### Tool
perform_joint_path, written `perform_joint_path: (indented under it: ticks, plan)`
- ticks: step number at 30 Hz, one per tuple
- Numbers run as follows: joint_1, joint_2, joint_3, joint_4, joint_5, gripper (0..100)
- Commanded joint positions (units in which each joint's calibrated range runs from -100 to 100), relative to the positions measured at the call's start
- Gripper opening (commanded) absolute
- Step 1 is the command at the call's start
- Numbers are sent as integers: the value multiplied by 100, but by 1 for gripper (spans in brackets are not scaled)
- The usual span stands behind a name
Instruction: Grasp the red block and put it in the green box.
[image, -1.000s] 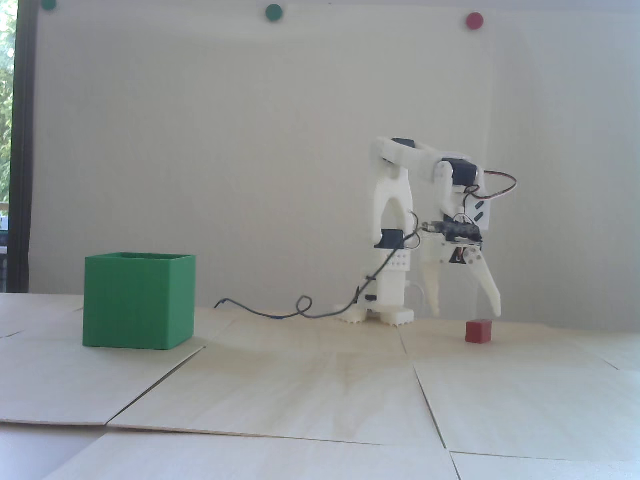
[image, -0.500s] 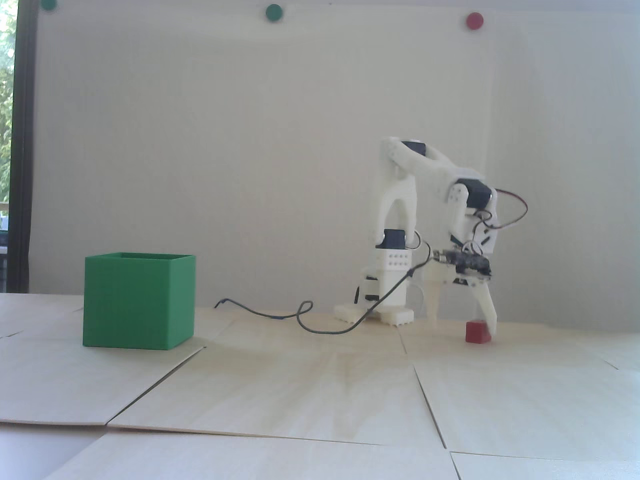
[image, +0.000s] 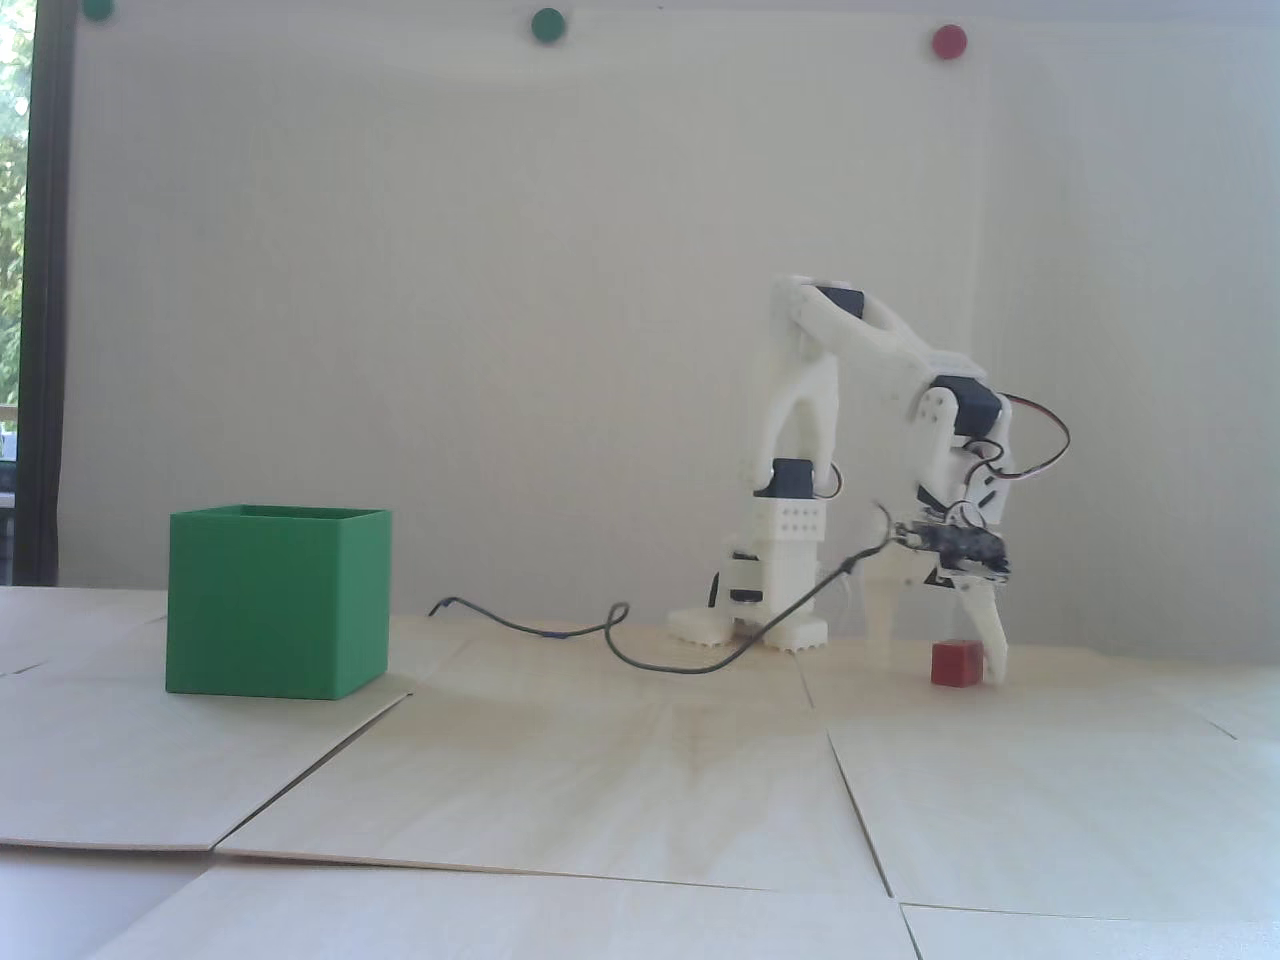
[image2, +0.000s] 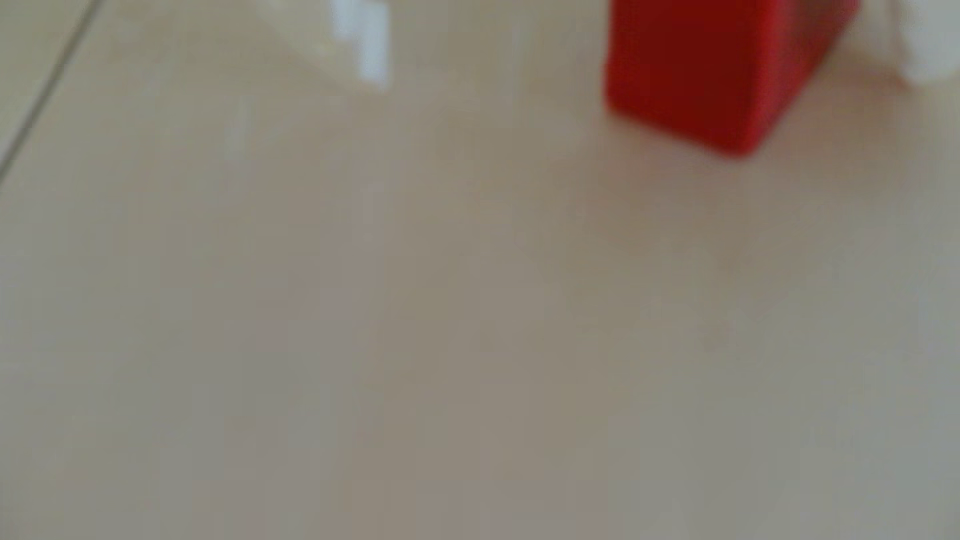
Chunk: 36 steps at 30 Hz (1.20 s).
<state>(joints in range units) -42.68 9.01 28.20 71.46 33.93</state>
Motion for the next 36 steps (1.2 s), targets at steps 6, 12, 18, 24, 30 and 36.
perform_joint_path:
  ticks: [6,12,18,24,30,36]
  plan:
    - [-183,-20,-912,12,89,34]
    - [-183,-13,-957,-38,89,28]
    - [-167,-5,-957,-47,79,7]
    - [-151,-5,-957,-47,84,15]
    - [-167,-5,-957,-47,84,19]
    - [-183,-5,-948,-47,271,32]
